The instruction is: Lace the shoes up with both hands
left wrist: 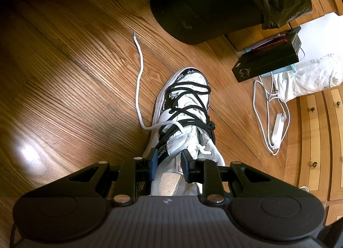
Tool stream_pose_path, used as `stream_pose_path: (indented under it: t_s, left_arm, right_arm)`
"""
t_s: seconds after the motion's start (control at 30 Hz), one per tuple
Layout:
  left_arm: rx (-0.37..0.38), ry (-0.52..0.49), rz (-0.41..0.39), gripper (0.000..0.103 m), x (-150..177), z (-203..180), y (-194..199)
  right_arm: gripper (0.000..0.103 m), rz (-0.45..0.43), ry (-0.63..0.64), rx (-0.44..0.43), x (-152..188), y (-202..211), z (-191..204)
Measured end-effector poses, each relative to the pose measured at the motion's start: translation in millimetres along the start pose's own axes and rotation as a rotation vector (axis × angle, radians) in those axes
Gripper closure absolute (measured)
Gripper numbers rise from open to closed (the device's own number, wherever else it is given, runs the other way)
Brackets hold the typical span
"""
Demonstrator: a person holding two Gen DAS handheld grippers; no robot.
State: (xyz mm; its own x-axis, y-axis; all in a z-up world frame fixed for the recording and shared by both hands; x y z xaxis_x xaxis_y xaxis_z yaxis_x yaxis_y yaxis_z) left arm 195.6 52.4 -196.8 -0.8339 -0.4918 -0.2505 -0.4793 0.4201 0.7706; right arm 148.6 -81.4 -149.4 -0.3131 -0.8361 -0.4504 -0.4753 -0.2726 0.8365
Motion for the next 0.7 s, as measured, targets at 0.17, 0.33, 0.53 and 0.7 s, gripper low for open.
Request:
stream_pose_path:
  t_s: [0.17,0.33,0.53,0.7]
  left_arm:
    - [0.002,-0.001,0.000,0.076,1,0,0]
    - [0.001,0.000,0.000,0.076,0,0,0]
    - [0.000,0.001,0.000,0.076,0,0,0]
    - [-0.004,-0.007,-0.004,0.076,-1,-1,0]
  right_arm:
    - [0.089,0.000,-0.060,-0.002,8,4,-11]
    - [0.089,0.019,-0.159,-0.016,10,4,-27]
    - [0.079,0.005,-0.392,-0.055,3,4,-49]
    - [0.073,0.041,-0.398,0.046,-4,-4,-43]
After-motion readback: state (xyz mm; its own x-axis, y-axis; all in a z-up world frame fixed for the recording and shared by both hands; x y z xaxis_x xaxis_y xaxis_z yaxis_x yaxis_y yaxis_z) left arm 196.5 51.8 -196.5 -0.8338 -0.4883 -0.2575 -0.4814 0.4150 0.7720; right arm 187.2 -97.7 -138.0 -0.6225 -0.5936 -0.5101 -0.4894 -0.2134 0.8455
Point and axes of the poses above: each gripper's, at about its wrist camera, not at the fingertips, and y roughly against the way its jaws point, z to its left, x to its underside, the point moved 5 cm from there along -y, roughly the way its jaws point, and after that the axes turned 7 degrees about -z, right-handed, at the moved point
